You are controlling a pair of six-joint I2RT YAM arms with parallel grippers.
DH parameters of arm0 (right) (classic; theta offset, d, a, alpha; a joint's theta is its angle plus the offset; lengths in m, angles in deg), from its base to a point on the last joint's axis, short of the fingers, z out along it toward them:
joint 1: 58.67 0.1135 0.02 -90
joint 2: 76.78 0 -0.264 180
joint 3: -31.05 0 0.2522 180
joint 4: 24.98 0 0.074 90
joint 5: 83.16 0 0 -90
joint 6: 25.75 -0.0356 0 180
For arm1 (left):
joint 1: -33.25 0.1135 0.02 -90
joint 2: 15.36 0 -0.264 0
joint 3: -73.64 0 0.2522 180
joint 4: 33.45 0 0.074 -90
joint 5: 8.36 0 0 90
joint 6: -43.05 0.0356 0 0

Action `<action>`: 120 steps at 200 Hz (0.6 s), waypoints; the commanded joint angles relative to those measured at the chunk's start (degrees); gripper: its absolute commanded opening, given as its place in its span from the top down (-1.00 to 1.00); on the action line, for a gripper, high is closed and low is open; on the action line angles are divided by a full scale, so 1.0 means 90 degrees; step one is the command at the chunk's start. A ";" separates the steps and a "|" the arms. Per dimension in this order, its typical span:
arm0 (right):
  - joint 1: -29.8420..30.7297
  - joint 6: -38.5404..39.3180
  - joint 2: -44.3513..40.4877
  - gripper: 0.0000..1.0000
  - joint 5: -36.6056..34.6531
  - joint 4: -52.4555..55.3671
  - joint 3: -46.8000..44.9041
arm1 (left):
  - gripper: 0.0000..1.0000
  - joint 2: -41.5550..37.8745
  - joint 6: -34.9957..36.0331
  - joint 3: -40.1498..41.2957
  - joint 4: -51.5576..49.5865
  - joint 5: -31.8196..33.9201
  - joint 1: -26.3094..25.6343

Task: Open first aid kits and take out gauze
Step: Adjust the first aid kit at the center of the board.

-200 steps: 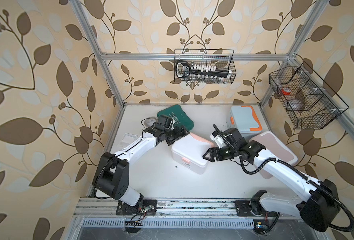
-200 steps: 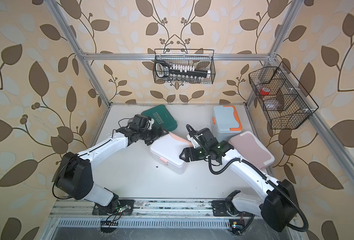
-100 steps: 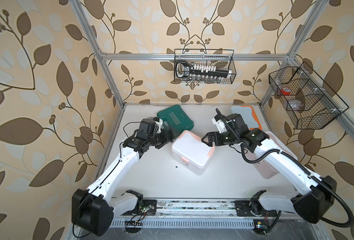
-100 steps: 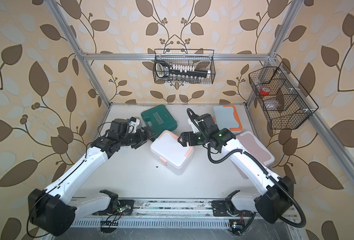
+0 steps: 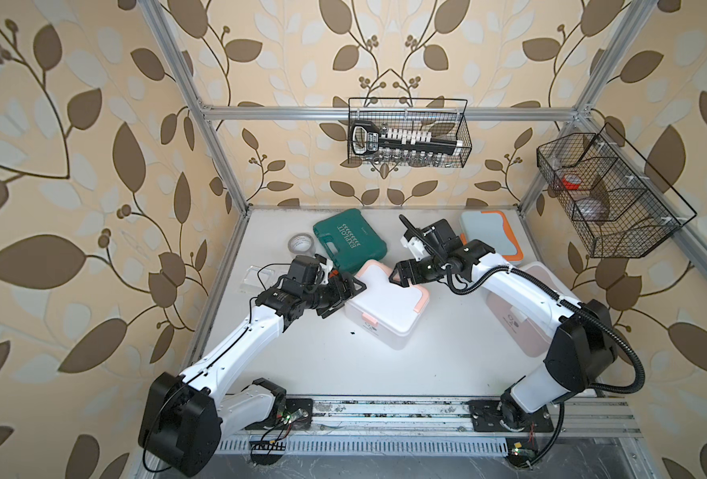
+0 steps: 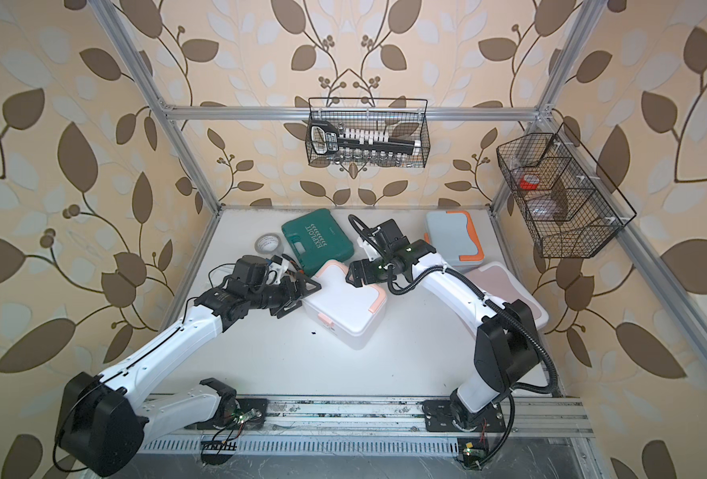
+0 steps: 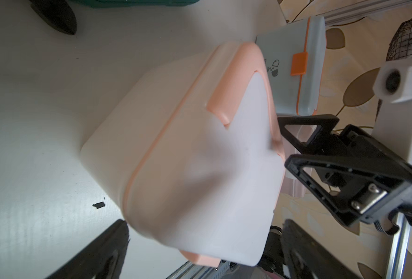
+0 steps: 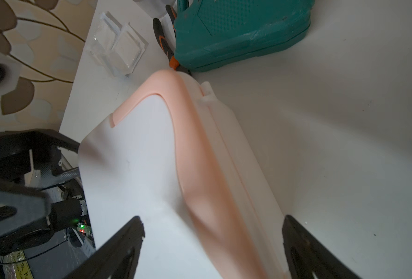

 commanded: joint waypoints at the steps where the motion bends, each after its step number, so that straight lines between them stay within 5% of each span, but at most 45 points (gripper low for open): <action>1: 0.0142 0.0033 -0.0548 -0.71 0.0175 0.0187 -0.0484 | -0.98 0.0444 -0.0056 -0.0279 0.0908 -0.0294 -0.0051; 70: 0.0183 -0.0480 -0.1836 -0.71 -0.0224 0.0287 -0.1469 | -0.98 0.2473 -0.0058 -0.1695 0.1690 -0.0756 -0.0550; 120: 0.0171 -0.0558 -0.2148 -0.80 -0.0979 0.0682 -0.0942 | -0.98 0.2192 0.0002 -0.1501 0.1633 -0.0842 -0.0308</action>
